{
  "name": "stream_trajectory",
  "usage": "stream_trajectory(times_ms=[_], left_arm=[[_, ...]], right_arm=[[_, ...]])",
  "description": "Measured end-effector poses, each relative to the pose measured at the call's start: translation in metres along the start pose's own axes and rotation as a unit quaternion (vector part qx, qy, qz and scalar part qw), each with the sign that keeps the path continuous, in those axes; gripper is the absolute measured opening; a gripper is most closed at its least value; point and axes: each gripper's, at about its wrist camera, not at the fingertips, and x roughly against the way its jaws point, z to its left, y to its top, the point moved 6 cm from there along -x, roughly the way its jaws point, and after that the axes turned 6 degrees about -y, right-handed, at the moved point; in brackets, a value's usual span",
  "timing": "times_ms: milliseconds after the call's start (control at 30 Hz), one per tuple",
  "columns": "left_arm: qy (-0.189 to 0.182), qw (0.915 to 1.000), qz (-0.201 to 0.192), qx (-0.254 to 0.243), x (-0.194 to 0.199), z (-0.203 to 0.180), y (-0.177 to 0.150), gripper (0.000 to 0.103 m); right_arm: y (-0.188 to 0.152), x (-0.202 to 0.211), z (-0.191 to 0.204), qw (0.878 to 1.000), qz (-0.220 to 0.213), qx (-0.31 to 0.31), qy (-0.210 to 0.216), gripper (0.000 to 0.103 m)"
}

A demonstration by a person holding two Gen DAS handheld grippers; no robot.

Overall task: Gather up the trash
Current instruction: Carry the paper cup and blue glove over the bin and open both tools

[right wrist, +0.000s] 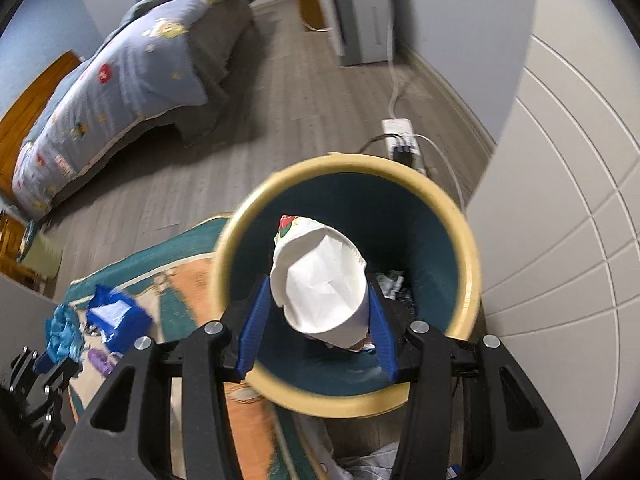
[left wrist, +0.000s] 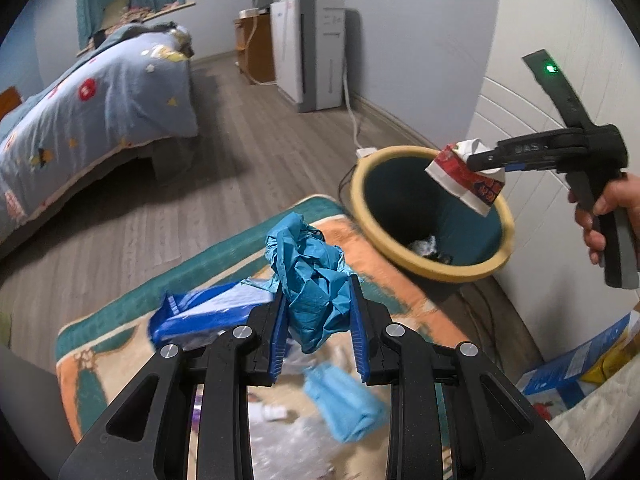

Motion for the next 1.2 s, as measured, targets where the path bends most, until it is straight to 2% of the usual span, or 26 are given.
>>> stream_trajectory(times_ms=[267, 567, 767, 933, 967, 1033, 1067, 1100, 1133, 1200], left_arm=[[-0.04, 0.9986, -0.007, -0.034, -0.018, -0.054, 0.017, 0.029], [-0.079, 0.996, 0.007, -0.042, -0.065, -0.101, 0.042, 0.029], [-0.088, 0.9946, 0.034, -0.043, -0.102, -0.112, 0.05, 0.029], [-0.067, 0.9952, 0.051, -0.05, -0.128, -0.108, 0.048, 0.029], [-0.06, 0.9958, 0.049, -0.049, -0.13, -0.105, 0.05, 0.033], [-0.049, 0.997, 0.041, -0.043, -0.131, -0.098, 0.053, 0.048], [-0.045, 0.9977, 0.032, -0.038, -0.129, -0.094, 0.055, 0.059], [-0.043, 0.9981, 0.025, -0.035, -0.129, -0.09, 0.058, 0.065], [-0.042, 0.9983, 0.019, -0.035, -0.127, -0.088, 0.059, 0.067], [-0.032, 0.9987, 0.013, -0.037, -0.124, -0.083, 0.059, 0.075]], right_arm=[[-0.001, -0.013, -0.041, 0.998, 0.011, -0.064, -0.002, 0.047], [-0.004, -0.022, -0.053, 0.996, 0.021, -0.086, 0.004, 0.047], [-0.002, -0.023, -0.056, 0.995, 0.015, -0.094, 0.002, 0.047], [-0.002, -0.025, -0.055, 0.995, 0.014, -0.097, 0.006, 0.047], [-0.001, -0.025, -0.054, 0.995, 0.012, -0.097, 0.007, 0.047], [0.001, -0.021, -0.052, 0.995, -0.002, -0.102, 0.022, 0.049], [0.004, -0.018, -0.05, 0.994, -0.009, -0.105, 0.029, 0.057], [0.006, -0.015, -0.049, 0.993, -0.018, -0.107, 0.034, 0.062], [0.009, -0.011, -0.049, 0.993, -0.03, -0.108, 0.032, 0.069], [0.012, -0.007, -0.05, 0.993, -0.043, -0.107, 0.029, 0.07]])
